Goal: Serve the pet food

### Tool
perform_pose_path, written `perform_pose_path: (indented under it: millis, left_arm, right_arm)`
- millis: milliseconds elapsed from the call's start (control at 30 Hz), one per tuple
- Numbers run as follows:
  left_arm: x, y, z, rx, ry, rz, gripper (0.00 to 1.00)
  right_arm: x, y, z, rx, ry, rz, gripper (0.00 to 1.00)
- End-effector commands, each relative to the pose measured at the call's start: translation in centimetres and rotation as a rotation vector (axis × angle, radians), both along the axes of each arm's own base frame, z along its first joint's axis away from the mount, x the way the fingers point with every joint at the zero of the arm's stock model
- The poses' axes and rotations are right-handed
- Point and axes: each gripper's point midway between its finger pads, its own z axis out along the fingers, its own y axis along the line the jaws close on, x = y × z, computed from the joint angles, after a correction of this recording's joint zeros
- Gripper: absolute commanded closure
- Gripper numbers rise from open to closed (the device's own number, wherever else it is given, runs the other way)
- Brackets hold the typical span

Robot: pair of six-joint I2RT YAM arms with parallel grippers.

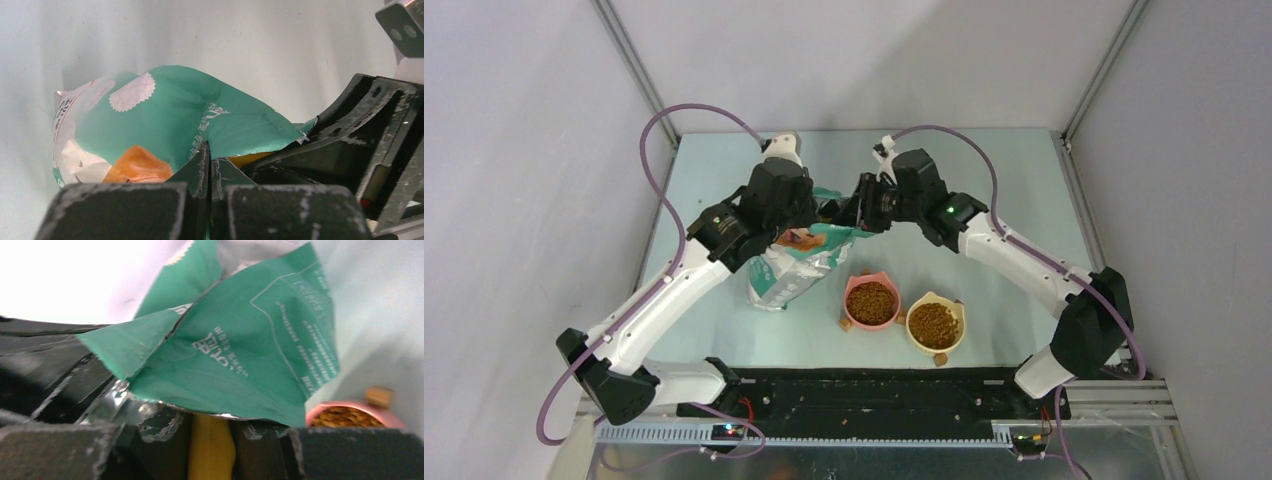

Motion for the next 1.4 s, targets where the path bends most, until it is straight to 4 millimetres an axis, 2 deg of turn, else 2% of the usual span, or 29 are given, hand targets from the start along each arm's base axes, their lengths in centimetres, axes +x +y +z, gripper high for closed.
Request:
perform_pose_path:
  millis: [0,267,467,700,1033,1367]
  left_arm:
    - [0.3,3.7,0.0,0.094,-0.019,0.118,1.00]
    - [0.3,3.8,0.2,0.091,-0.022,0.119,1.00]
    - [0.2,4.0,0.4,0.091,-0.029,0.123,1.00]
    - [0.2,4.0,0.4,0.090,-0.030,0.124,1.00]
    - [0.1,3.8,0.5,0.085,-0.028,0.115,1.00]
    - [0.0,3.8,0.7,0.084,-0.033,0.106,1.00]
  right_arm:
    - [-2.7,0.8,3.7,0.268,0.099,0.153,1.00]
    - [-3.4,0.0,7.3,0.408,0.090,0.185,1.00]
    - [-3.3,-2.0,9.0,0.423,0.046,0.126,1.00]
    - [-3.9,-4.6,8.9,0.463,0.039,0.063,1.00]
    - [-4.1,-6.8,8.5,0.555,0.058,0.017,1.00]
    - [-3.8,-9.7,9.5,0.630,0.015,-0.075,1.00]
